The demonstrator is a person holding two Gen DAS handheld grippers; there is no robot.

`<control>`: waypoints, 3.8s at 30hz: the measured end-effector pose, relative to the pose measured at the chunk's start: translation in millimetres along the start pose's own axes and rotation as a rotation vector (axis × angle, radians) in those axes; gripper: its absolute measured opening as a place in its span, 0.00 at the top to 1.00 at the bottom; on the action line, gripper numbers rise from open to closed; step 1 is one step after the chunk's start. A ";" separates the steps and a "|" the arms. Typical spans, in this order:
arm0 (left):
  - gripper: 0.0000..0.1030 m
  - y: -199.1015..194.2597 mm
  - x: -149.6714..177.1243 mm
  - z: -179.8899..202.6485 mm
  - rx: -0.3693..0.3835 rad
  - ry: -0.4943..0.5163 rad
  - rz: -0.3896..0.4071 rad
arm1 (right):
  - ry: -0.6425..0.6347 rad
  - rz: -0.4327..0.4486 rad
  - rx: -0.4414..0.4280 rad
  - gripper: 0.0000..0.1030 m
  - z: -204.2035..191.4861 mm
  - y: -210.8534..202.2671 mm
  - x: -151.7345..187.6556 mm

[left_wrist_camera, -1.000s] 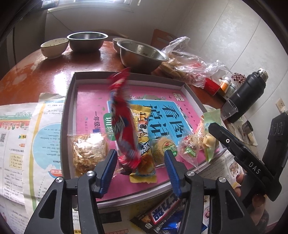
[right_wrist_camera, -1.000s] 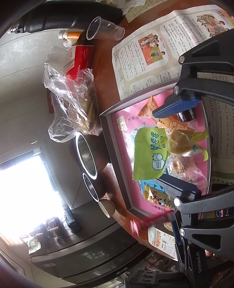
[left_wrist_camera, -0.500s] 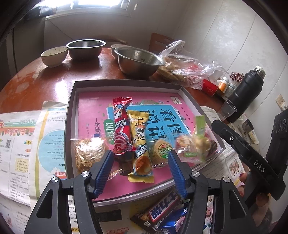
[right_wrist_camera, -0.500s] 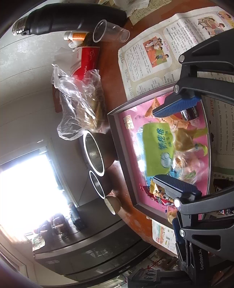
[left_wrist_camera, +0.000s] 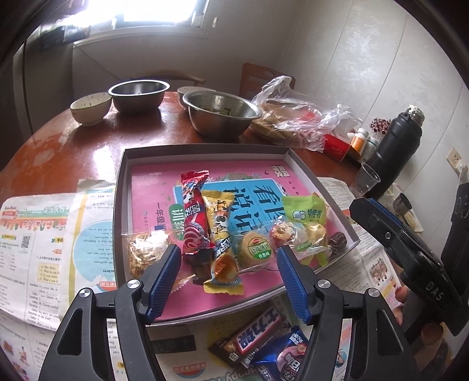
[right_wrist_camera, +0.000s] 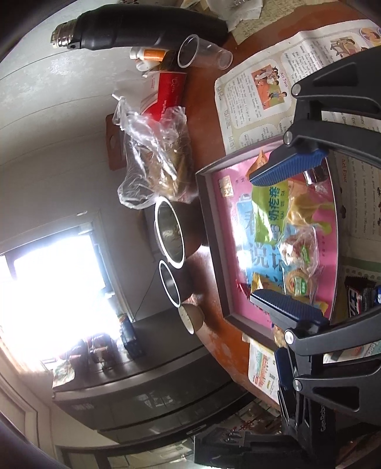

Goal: Organize snacks
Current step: 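Withdraw both open grippers from the tray to the remaining chocolate bars, then grasp the white-and-blue chocolate bar with the left gripper while the right gripper grasps the blue cookie pack, then lift and carry the chocolate bar and blue cookie pack over the tray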

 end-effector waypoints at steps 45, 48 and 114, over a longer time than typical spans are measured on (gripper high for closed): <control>0.30 -1.2 61.5 8.2 -0.046 0.133 -0.134 | -0.240 -0.226 -0.080 0.26 -55.9 -37.3 110.4; 0.30 3.7 63.9 8.6 -0.038 0.156 -0.148 | -0.279 -0.237 -0.078 0.26 -65.4 -34.6 115.6; 0.72 -11.2 63.5 47.1 0.055 0.251 -0.053 | -0.158 -0.129 -0.095 0.50 -14.0 -45.1 86.7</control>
Point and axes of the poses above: each gripper's, at about its wrist camera, not at the fingertips, and y roughly the way its jaws point, z to its right, x to its underside, the point moved 1 cm from there along y, roughly the way its jaws point, and after that the axes turned 14 degrees about x, right-handed, at the moved point
